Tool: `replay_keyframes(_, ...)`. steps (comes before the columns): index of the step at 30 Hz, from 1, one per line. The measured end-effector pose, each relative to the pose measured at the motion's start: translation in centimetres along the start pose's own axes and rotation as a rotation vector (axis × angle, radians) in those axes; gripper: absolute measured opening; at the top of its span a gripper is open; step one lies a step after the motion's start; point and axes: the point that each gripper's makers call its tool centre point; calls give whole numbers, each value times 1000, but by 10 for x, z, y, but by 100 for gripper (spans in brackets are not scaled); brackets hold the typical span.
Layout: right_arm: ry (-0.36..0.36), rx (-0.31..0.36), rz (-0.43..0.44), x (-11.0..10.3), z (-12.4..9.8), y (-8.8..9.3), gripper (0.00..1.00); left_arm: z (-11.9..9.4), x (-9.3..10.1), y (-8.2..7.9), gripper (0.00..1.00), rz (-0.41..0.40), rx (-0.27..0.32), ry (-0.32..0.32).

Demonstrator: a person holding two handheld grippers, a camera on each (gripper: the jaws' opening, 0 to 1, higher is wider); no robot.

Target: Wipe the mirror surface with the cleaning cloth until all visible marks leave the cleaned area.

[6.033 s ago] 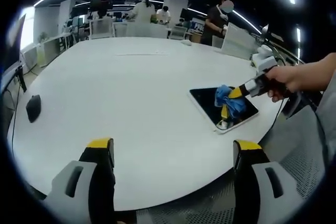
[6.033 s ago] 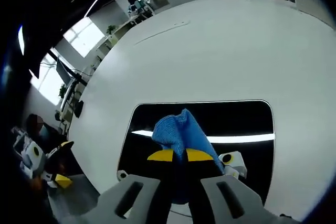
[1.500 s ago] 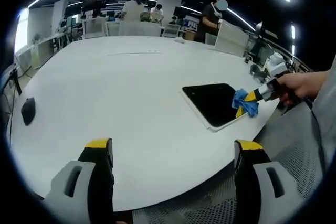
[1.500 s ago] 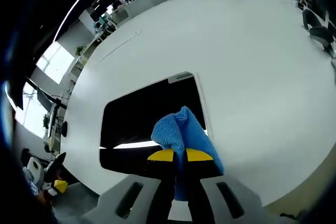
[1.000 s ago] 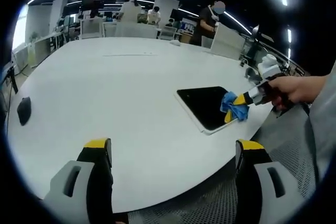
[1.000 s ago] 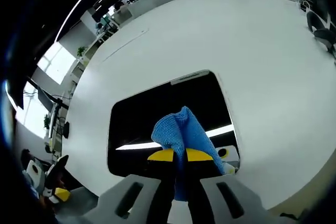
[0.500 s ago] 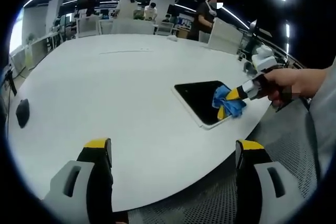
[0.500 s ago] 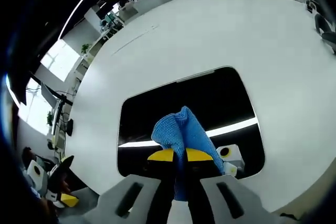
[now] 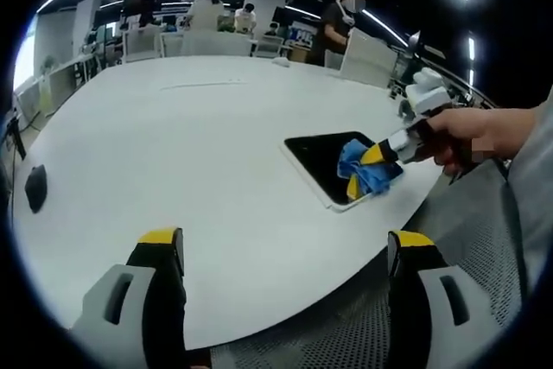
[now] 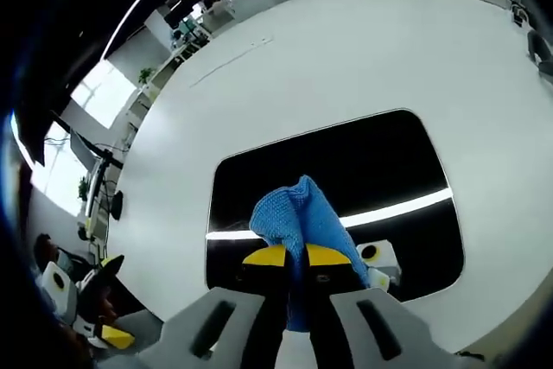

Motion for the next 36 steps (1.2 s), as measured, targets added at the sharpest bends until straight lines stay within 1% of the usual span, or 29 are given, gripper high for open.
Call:
replay_keyframes(2,-7,7,12,-5,1,-2,1,1,4,0,99,9,-3,14)
replay_keyframes(4,-7,7,-3,-10,1,-3,1,1,3,1,99,13,-8,13)
replay_keyframes(7,23,-2,2,-12,1,-4,1,3,1,2,99,17,-10,13)
replay_keyframes(8,15,3,-2,-15,2,-5,1,3,0,2,99,18,-10,12)
replay_keyframes(9,-11,2,-16,-21,3,-4,1,3,0,2,99,16,-8,14)
replay_keyframes(11,10,3,-38,-22,3,-5,1,3,0,2,99,16,-8,17)
replay_keyframes(13,-5,1,-45,-26,7,-7,1,3,0,2,99,20,-6,15)
replay_keyframes(18,2,-2,-53,-30,9,-9,1,3,-2,1,98,27,3,13)
replay_keyframes(21,-7,-2,-61,-38,12,-9,1,3,-1,1,98,26,3,17)
replay_keyframes(24,-19,-5,-88,-46,15,-9,1,4,-2,2,98,25,1,17)
replay_keyframes(27,-50,-13,-75,-57,18,-8,1,4,-1,1,97,33,4,15)
replay_keyframes(33,-84,-23,-86,-73,22,-8,1,4,0,2,97,41,-3,21)
replay_keyframes(35,-74,-22,-126,-75,23,-7,1,4,-1,2,96,40,-1,18)
replay_keyframes(36,-70,-22,-127,-75,24,-7,1,4,-1,2,96,40,1,16)
Point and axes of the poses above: the point that each gripper's makers call its tool centre point, and the gripper's own axes: z roughly forward along the fingers, x roughly to its right, y roughly out of its underside, and after that the axes turned 14 degrees about -z, right-handed
